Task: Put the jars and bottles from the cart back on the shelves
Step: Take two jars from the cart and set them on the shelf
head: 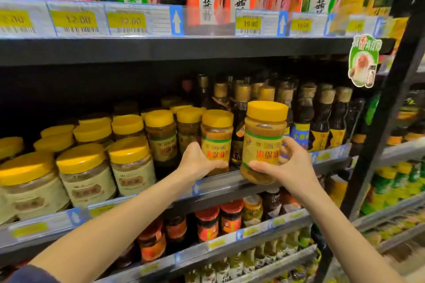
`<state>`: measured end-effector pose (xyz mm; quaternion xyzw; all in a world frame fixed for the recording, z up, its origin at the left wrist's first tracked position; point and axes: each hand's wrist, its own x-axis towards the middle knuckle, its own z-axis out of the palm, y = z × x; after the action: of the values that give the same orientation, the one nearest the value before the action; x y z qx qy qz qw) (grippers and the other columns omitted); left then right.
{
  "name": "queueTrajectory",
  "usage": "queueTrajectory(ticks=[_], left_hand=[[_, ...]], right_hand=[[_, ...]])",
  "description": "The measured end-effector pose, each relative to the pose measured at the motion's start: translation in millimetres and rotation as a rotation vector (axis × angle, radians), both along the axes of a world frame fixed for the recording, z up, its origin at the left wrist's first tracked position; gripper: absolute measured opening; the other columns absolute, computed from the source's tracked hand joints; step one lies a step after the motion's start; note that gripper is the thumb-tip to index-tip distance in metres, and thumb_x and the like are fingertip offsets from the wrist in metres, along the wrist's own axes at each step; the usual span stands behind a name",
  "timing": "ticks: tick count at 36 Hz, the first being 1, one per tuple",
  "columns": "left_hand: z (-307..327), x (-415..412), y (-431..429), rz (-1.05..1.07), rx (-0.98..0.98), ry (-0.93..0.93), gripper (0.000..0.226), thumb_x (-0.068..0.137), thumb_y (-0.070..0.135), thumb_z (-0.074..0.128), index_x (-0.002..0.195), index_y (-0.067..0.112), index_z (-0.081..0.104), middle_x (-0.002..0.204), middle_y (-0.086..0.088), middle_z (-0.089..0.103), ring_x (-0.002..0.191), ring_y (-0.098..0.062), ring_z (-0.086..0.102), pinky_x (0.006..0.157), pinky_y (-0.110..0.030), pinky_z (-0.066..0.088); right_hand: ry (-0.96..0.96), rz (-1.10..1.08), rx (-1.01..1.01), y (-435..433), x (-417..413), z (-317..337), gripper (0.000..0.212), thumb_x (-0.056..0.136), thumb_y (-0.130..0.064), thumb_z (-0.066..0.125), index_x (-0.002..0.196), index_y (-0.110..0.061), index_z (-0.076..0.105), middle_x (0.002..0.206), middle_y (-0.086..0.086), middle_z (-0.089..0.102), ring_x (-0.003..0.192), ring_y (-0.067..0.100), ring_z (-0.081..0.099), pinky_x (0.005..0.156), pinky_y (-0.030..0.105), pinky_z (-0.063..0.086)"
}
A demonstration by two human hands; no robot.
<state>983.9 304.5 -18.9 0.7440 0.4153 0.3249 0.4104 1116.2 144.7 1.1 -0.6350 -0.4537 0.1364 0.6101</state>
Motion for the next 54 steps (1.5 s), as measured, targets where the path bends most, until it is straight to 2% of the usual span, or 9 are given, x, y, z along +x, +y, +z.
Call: queueTrajectory(ticks=[6, 10, 15, 25, 30, 37, 43, 47, 54], left_hand=[[-3, 4, 8, 0.015, -0.031, 0.053, 0.058, 0.059, 0.023, 0.088, 0.107, 0.006, 0.06, 0.102, -0.008, 0.068, 0.096, -0.021, 0.064, 0.09, -0.041, 0.052], [-3, 5, 11, 0.014, -0.042, 0.054, 0.059, 0.061, 0.02, 0.087, 0.111, 0.005, 0.059, 0.107, -0.01, 0.067, 0.1, -0.023, 0.062, 0.092, -0.041, 0.051], [-3, 5, 12, -0.086, -0.029, 0.106, 0.057, 0.063, 0.017, 0.085, 0.113, 0.006, 0.062, 0.111, -0.009, 0.067, 0.103, -0.021, 0.063, 0.095, -0.039, 0.05], [1, 5, 11, -0.156, 0.035, 0.163, 0.059, 0.063, 0.022, 0.085, 0.115, 0.01, 0.061, 0.114, -0.006, 0.067, 0.105, -0.018, 0.062, 0.094, -0.035, 0.05], [24, -13, 6, -0.148, 0.07, 0.191, 0.054, 0.064, 0.032, 0.084, 0.106, 0.011, 0.057, 0.101, 0.003, 0.066, 0.09, -0.009, 0.06, 0.074, -0.025, 0.053], [102, -74, -17, -0.35, 0.379, 0.061, 0.09, 0.061, 0.044, 0.071, 0.139, 0.015, 0.037, 0.137, -0.001, 0.049, 0.123, -0.01, 0.05, 0.101, -0.029, 0.045], [142, -79, -22, -0.405, 0.41, 0.275, 0.098, 0.054, 0.054, 0.072, 0.141, 0.024, 0.036, 0.127, 0.007, 0.056, 0.105, -0.003, 0.06, 0.089, -0.024, 0.052], [149, -74, -22, -0.352, 0.446, 0.422, 0.072, 0.053, 0.062, 0.069, 0.116, 0.029, 0.054, 0.104, 0.015, 0.06, 0.091, -0.002, 0.059, 0.076, -0.02, 0.052], [149, -76, -15, -0.28, 0.491, 0.436, 0.066, 0.05, 0.061, 0.073, 0.105, 0.026, 0.061, 0.091, 0.015, 0.06, 0.081, 0.0, 0.057, 0.066, -0.018, 0.051]], right_hand=[[0.01, 0.017, 0.024, 2, 2, -2, 0.067, 0.058, -0.014, 0.086, 0.116, -0.02, 0.053, 0.113, -0.002, 0.062, 0.107, 0.017, 0.06, 0.091, 0.038, 0.052], [0.003, 0.038, 0.057, 3, 3, -3, 0.059, 0.059, -0.01, 0.085, 0.103, -0.032, 0.052, 0.102, -0.016, 0.059, 0.097, 0.003, 0.06, 0.077, 0.018, 0.055], [0.016, 0.034, 0.082, 8, 4, -8, 0.068, 0.057, -0.009, 0.086, 0.117, -0.015, 0.054, 0.106, -0.009, 0.063, 0.088, -0.009, 0.063, 0.068, 0.008, 0.052], [-0.01, 0.046, 0.101, 15, -2, -8, 0.07, 0.057, -0.012, 0.087, 0.118, -0.015, 0.052, 0.107, -0.012, 0.062, 0.09, -0.014, 0.06, 0.07, 0.007, 0.051], [-0.024, 0.061, 0.094, 16, -8, -5, 0.07, 0.056, -0.014, 0.087, 0.117, -0.015, 0.054, 0.108, -0.009, 0.064, 0.096, -0.004, 0.063, 0.075, 0.013, 0.054], [-0.039, 0.112, 0.102, 26, -31, 5, 0.072, 0.054, -0.016, 0.088, 0.116, -0.018, 0.054, 0.106, -0.012, 0.065, 0.097, -0.003, 0.063, 0.08, 0.013, 0.053], [-0.054, 0.165, 0.101, 47, -57, 5, 0.075, 0.052, -0.017, 0.09, 0.118, -0.018, 0.054, 0.107, -0.008, 0.066, 0.098, 0.0, 0.064, 0.082, 0.016, 0.052], [-0.101, 0.196, 0.089, 53, -71, 3, 0.077, 0.051, -0.024, 0.091, 0.119, -0.016, 0.054, 0.108, -0.005, 0.067, 0.1, 0.004, 0.064, 0.085, 0.022, 0.053], [-0.129, 0.223, 0.063, 59, -80, -2, 0.078, 0.053, -0.03, 0.089, 0.121, -0.021, 0.052, 0.11, -0.009, 0.065, 0.104, 0.003, 0.062, 0.089, 0.027, 0.053]])
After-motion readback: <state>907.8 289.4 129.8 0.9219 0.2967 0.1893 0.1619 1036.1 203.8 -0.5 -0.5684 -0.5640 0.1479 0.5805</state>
